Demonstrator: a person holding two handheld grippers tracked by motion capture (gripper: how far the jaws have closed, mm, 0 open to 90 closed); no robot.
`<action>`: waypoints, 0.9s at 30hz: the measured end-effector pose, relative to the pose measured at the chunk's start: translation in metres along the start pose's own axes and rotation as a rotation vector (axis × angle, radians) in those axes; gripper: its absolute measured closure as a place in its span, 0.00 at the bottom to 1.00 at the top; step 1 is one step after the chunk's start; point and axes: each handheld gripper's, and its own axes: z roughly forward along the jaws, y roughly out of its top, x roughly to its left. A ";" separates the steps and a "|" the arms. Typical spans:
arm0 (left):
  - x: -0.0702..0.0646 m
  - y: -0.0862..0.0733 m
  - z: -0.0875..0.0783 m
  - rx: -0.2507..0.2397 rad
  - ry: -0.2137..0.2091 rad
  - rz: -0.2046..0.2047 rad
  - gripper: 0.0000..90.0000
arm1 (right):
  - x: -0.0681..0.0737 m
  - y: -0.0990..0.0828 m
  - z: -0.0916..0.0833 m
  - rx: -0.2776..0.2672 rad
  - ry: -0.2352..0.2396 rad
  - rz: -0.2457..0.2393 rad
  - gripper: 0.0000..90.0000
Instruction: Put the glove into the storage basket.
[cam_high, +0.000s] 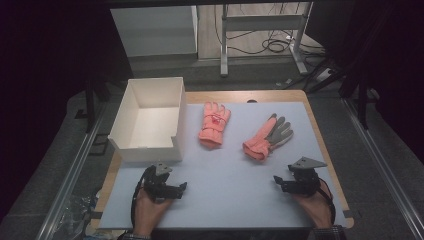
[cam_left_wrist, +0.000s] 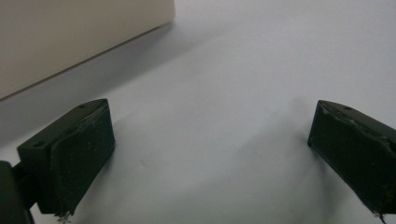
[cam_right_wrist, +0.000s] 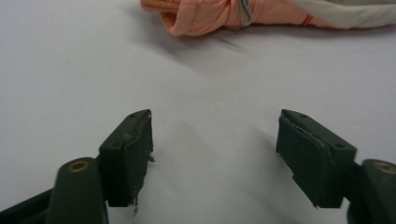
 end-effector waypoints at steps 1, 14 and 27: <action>0.000 0.000 0.000 0.000 0.000 0.000 0.01 | -0.002 0.004 -0.003 -0.019 0.003 0.002 0.38; 0.000 0.000 0.000 -0.001 0.002 -0.001 0.01 | -0.024 0.039 0.001 -0.039 0.029 0.055 0.57; 0.000 0.000 0.000 -0.001 0.003 0.000 0.02 | -0.037 0.072 0.016 -0.040 0.000 0.057 0.64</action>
